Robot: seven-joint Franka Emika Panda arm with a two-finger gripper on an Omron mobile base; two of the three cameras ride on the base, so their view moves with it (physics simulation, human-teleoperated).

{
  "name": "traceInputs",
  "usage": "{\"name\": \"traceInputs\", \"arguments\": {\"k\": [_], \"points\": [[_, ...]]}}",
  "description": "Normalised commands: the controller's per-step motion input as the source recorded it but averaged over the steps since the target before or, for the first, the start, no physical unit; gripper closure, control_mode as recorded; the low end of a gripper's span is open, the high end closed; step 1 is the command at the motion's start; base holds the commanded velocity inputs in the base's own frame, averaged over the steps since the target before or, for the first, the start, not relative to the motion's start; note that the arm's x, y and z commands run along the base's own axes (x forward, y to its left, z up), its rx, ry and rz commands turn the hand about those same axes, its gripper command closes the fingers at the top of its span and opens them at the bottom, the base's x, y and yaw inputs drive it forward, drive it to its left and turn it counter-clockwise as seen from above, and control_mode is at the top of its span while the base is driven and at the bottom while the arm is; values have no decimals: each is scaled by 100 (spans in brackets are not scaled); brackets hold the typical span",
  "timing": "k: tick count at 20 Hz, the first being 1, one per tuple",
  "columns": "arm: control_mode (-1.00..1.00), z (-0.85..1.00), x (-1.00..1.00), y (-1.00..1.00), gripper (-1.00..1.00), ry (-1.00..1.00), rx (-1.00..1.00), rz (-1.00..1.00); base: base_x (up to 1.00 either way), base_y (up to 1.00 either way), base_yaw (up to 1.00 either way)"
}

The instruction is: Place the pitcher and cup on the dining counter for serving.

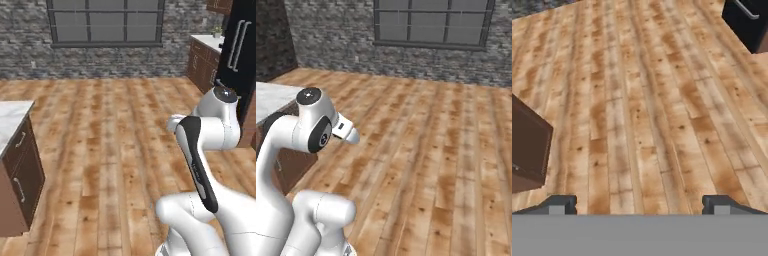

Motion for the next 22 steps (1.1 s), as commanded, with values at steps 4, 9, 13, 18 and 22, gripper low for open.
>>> {"name": "traceInputs", "arguments": {"k": [4, 9, 13, 18, 22], "points": [[100, 0, 0, 0, -100, 0, 0, 0, 0, -23, -89], [100, 0, 0, 0, -100, 0, 0, 0, 0, -26, -87], [100, 0, 0, 0, -100, 0, 0, 0, 0, -31, -86], [100, 0, 0, 0, -100, 0, 0, 0, 0, -52, -81], [100, 0, 0, 0, -100, 0, 0, 0, 1, -66, -77]]}}
